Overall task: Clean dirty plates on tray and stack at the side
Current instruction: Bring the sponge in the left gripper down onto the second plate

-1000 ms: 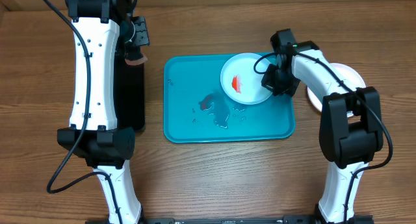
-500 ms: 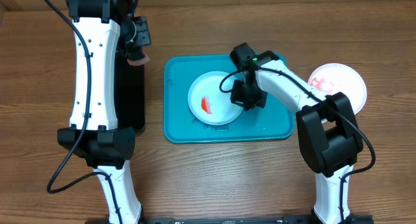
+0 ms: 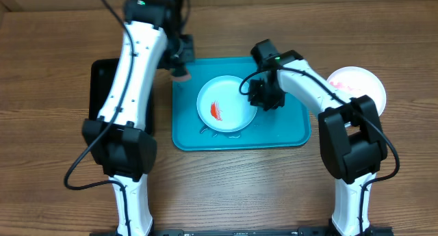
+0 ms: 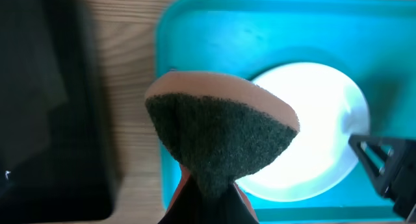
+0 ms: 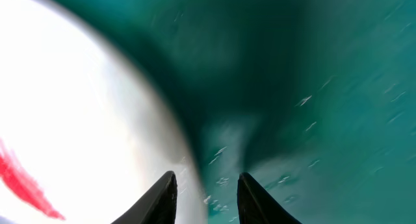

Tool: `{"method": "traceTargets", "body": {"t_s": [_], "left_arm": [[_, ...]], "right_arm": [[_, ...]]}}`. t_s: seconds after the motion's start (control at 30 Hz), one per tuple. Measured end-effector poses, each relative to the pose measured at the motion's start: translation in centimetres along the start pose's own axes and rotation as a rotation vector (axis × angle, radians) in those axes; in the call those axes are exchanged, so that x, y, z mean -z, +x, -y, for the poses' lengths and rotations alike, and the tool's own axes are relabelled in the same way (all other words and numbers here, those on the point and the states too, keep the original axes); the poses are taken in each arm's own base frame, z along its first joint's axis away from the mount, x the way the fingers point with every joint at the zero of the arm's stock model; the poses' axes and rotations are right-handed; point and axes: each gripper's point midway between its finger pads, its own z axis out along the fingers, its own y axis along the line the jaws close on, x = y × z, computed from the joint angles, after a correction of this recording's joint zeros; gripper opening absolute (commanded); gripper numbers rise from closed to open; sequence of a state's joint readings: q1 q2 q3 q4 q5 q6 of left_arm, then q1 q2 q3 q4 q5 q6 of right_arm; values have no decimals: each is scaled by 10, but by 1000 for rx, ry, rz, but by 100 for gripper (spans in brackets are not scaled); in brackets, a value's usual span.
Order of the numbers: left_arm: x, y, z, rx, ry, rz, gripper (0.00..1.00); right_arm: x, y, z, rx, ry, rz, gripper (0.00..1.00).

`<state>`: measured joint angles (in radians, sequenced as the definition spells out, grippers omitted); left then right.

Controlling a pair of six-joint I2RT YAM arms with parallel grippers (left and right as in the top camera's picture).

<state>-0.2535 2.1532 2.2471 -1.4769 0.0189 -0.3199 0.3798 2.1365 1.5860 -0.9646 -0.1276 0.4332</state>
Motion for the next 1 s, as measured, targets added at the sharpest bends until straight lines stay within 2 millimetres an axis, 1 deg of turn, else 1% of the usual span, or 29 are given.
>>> {"method": "traceTargets", "body": {"t_s": [0.03,0.13,0.2,0.23,0.3,0.37,0.4,0.5,0.67,0.83,1.0], "left_arm": [[-4,3,6,-8,4,-6,4],[-23,12,26,-24,14,-27,4],[-38,21,36,-26,16,-46,4],[-45,24,39,-23,15,-53,4],[-57,30,45,-17,16,-66,4],[-68,35,46,-7,14,-79,4],[-71,36,46,-1,12,-81,4],[-80,37,46,12,13,-77,4],[-92,34,56,6,31,-46,4],[-114,48,64,-14,30,-59,4],[-139,65,61,-25,21,-80,4]], "right_arm": [[1,-3,3,5,-3,4,32],[3,-12,11,14,-17,18,23],[3,-18,13,17,-34,31,19],[2,-20,13,20,-42,39,18],[-1,-20,10,32,-61,44,13],[-6,-17,8,39,-78,37,5],[-9,-14,7,46,-89,31,4],[-10,-10,2,39,-121,22,4],[-11,-8,0,18,-140,19,4],[-11,-7,-1,10,-147,19,4],[-11,-7,-1,8,-149,19,4]]}}
